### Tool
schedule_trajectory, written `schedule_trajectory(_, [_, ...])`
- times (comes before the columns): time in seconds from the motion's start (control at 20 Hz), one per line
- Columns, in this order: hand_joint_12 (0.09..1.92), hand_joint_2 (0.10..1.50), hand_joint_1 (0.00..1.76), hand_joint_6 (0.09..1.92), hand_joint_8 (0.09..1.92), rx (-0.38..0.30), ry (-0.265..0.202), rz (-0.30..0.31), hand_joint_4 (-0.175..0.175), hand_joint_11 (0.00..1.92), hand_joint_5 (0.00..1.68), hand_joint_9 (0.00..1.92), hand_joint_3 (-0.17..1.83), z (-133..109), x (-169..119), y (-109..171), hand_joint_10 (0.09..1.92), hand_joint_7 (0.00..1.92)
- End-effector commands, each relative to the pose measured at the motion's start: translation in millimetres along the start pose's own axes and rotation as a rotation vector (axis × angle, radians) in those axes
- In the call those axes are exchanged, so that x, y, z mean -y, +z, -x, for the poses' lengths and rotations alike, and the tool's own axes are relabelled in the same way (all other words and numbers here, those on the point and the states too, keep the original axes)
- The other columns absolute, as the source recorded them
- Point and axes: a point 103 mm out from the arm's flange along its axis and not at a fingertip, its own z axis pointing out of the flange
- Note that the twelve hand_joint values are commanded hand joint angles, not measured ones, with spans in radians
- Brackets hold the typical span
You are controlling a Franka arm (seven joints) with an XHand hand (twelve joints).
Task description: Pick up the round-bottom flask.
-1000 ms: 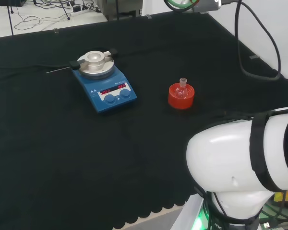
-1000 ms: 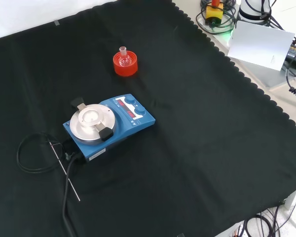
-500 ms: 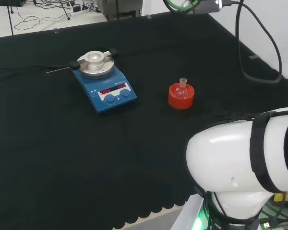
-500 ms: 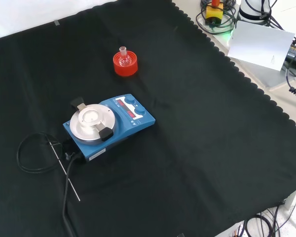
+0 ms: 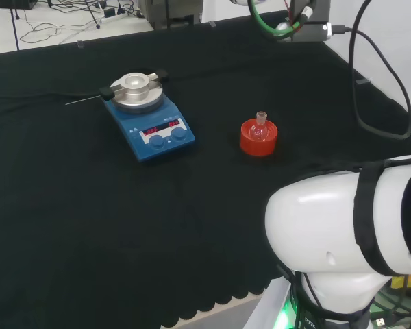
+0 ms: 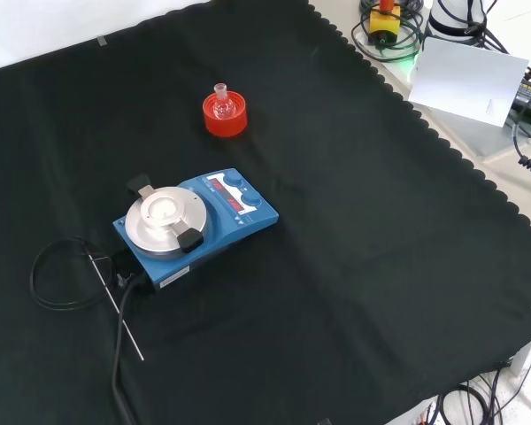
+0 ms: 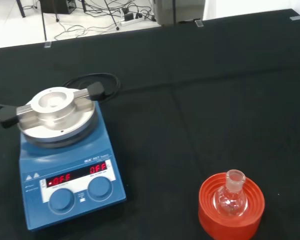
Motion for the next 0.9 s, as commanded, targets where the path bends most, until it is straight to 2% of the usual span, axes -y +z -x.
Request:
schedule_trajectory(0.05, [1.36,1.28,0.05,0.11,0.54,-0.035,0.03,-0.015,-0.008,0.0,0.28,0.11,0.26,27.9,-21.0,33.3,0.69,0.01])
schedule_trajectory(0.4, [1.37,1.25,0.13,0.09,0.55,-0.063,0.064,-0.034,-0.017,0.0,0.29,0.12,0.24,62.5,-53.0,68.8,0.69,0.02])
schedule_trajectory(0.65, [1.37,1.23,0.16,0.09,0.56,-0.083,0.083,-0.046,-0.022,0.0,0.29,0.12,0.23,78.3,-73.0,96.2,0.69,0.02])
schedule_trajectory(0.9, [1.37,1.16,0.27,0.09,0.57,-0.114,0.097,-0.056,-0.031,0.0,0.31,0.14,0.2,90.6,-90.7,129.8,0.7,0.05])
